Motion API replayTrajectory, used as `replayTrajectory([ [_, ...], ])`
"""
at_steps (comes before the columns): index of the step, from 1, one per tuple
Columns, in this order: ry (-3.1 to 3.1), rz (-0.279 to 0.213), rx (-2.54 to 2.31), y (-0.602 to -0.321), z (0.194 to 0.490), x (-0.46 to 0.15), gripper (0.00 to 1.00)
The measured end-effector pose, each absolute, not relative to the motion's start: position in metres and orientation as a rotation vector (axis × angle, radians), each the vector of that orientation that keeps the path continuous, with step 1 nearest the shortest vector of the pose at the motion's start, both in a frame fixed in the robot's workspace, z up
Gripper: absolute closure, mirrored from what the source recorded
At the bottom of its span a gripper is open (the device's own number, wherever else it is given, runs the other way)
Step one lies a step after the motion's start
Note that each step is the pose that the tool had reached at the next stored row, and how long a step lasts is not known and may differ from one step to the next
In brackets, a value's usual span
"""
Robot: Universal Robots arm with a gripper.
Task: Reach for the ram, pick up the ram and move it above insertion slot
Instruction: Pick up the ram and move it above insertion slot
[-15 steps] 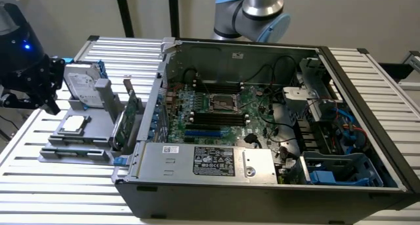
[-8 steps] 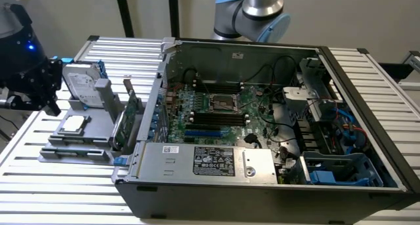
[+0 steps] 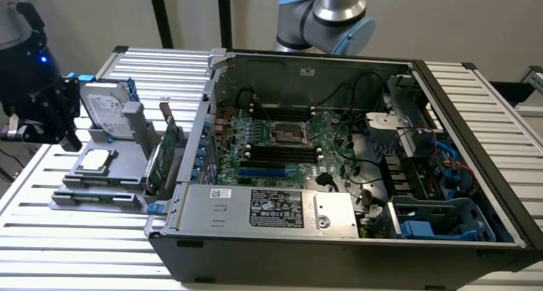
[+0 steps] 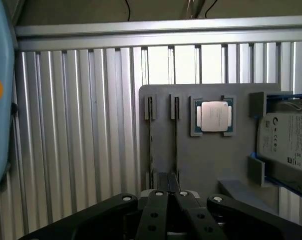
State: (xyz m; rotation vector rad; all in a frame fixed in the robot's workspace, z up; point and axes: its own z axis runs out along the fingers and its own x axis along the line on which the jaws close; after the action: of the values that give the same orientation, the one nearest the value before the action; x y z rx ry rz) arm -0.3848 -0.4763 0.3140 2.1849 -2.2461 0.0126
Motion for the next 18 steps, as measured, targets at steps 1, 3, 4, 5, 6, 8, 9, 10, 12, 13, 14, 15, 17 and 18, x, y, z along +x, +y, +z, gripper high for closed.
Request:
replayTrajectory([
  [1, -2.246, 0.016, 2.188, -0.476, 0.314, -0.385, 0.89],
  [3, -2.246, 0.016, 2.188, -0.476, 0.314, -0.385, 0.89],
  [4, -2.246, 0.016, 2.188, -0.476, 0.314, -0.385, 0.89],
  [5, -2.246, 0.016, 2.188, -0.476, 0.314, -0.385, 0.88],
  [6, -2.246, 0.016, 2.188, -0.476, 0.314, -0.385, 0.88],
  [8, -2.246, 0.016, 2.188, -0.476, 0.314, -0.385, 0.76],
  [9, -2.246, 0.016, 2.188, -0.476, 0.314, -0.385, 0.76],
  [10, -2.246, 0.016, 2.188, -0.476, 0.314, -0.385, 0.70],
  [12, -2.245, 0.018, 2.187, -0.476, 0.312, -0.385, 0.64],
  [13, -2.245, 0.018, 2.187, -0.476, 0.310, -0.385, 0.64],
  [14, -2.245, 0.019, 2.187, -0.476, 0.308, -0.385, 0.64],
  [15, -2.245, 0.019, 2.187, -0.476, 0.306, -0.385, 0.64],
  [17, -2.245, 0.019, 2.186, -0.476, 0.302, -0.385, 0.64],
  [18, -2.245, 0.019, 2.187, -0.476, 0.301, -0.385, 0.64],
])
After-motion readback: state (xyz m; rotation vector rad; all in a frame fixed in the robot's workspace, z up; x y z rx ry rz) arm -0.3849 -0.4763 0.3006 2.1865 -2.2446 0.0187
